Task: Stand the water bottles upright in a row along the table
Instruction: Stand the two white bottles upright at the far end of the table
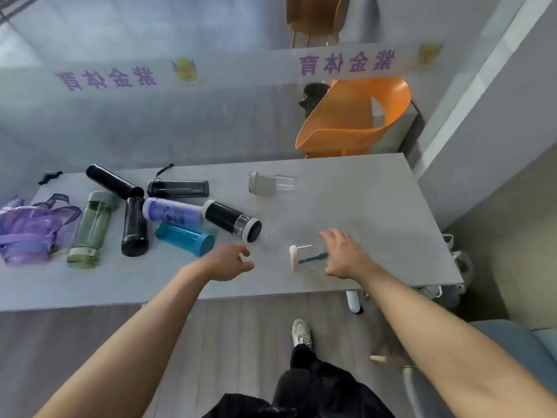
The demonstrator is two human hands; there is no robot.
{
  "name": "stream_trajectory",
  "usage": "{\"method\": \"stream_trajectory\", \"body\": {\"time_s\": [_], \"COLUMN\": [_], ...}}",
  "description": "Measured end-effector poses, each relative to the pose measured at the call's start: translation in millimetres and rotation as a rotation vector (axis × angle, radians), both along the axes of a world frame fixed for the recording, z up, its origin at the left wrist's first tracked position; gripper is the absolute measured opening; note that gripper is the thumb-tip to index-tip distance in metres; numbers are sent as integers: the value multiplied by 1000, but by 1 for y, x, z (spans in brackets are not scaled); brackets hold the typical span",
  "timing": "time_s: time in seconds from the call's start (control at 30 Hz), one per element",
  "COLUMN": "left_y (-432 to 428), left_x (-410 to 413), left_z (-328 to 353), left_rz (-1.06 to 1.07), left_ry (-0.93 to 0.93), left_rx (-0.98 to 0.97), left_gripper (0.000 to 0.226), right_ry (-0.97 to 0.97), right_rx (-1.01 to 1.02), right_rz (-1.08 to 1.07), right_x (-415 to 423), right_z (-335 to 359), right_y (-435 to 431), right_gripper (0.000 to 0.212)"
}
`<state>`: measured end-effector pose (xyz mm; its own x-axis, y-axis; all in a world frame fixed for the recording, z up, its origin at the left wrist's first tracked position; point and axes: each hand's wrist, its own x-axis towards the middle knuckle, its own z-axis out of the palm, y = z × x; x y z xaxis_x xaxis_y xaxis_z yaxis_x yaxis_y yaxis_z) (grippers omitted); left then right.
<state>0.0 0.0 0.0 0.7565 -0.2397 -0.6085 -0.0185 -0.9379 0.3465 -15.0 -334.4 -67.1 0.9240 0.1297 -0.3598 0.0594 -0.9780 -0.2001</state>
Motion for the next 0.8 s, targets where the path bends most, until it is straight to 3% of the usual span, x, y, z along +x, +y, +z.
{"method": "stream_trajectory", "body": {"time_s": [0.07,0.23,0.37,0.53,0.8], "left_y": [-13,-29,-36,-34,-37], "left_x": [17,45,68,105,155], "left_z": [-4,-15,-16,-16,-21], "left_rz": [37,67,46,96,149], "left_ry": [-6,-31,-68,-82,-68], "left_rx": [-22,-2,18,-12,-62], "left_gripper": [50,49,42,37,36], "right_ry": [64,271,269,54,-303], "right_rx": [-36,44,153,339,247], "right_rz": [12,34,27,-144,-142], "right_x": [14,33,55,95,151], "right_z": [-8,-16,-12,12,47], "right_y": [-9,-15,-19,-22,-17], "right_gripper": [107,97,101,105,94]}}
